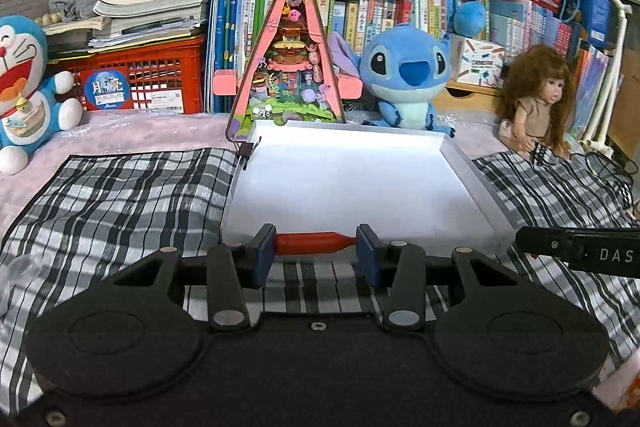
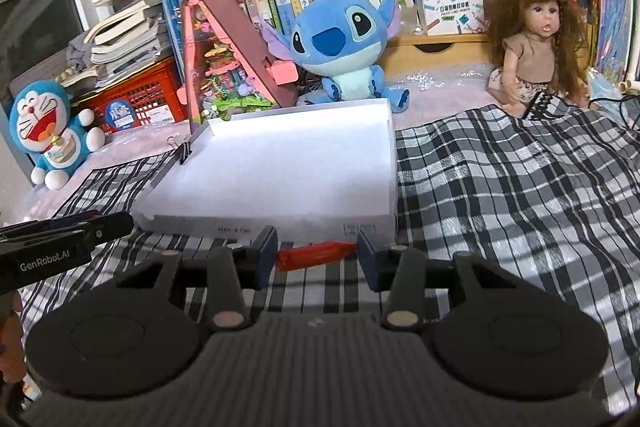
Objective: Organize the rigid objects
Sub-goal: 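Carry the red marker in the left gripper into the white box while the right carries its marker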
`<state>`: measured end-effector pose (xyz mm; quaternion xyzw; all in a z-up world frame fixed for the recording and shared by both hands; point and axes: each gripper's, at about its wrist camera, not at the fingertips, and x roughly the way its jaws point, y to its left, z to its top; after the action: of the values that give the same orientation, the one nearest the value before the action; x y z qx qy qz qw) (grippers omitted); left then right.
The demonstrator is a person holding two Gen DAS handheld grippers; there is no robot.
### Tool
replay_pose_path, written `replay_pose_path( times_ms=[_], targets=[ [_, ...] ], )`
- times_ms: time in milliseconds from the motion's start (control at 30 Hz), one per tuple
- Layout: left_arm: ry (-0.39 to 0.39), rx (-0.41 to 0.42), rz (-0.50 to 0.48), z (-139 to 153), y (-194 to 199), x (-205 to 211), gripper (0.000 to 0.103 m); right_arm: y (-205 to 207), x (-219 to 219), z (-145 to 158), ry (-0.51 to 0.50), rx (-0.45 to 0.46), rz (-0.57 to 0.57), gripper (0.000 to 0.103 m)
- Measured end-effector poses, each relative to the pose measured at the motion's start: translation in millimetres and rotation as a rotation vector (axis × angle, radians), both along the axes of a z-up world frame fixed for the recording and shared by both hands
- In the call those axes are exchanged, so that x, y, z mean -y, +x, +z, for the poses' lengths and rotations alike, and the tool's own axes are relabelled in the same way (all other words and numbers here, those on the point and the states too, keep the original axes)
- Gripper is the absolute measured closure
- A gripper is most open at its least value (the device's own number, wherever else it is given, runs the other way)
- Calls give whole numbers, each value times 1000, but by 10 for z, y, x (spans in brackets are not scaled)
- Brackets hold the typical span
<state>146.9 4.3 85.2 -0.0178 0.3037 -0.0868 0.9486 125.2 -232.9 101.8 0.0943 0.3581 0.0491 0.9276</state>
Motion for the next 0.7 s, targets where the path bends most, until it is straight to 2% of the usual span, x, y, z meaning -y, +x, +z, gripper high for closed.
replay_pose_path(
  times_ms=[233, 433, 700],
  targets=[
    [8, -41, 17, -76, 460, 11, 62, 467, 0, -44, 35, -68, -23, 54],
    [2, -89, 48, -194, 771, -6, 62, 800, -76, -157, -15, -116, -44, 54],
    [8, -165, 84, -409, 1083, -57, 62, 1127, -116, -319, -21, -192, -59, 54]
  ],
)
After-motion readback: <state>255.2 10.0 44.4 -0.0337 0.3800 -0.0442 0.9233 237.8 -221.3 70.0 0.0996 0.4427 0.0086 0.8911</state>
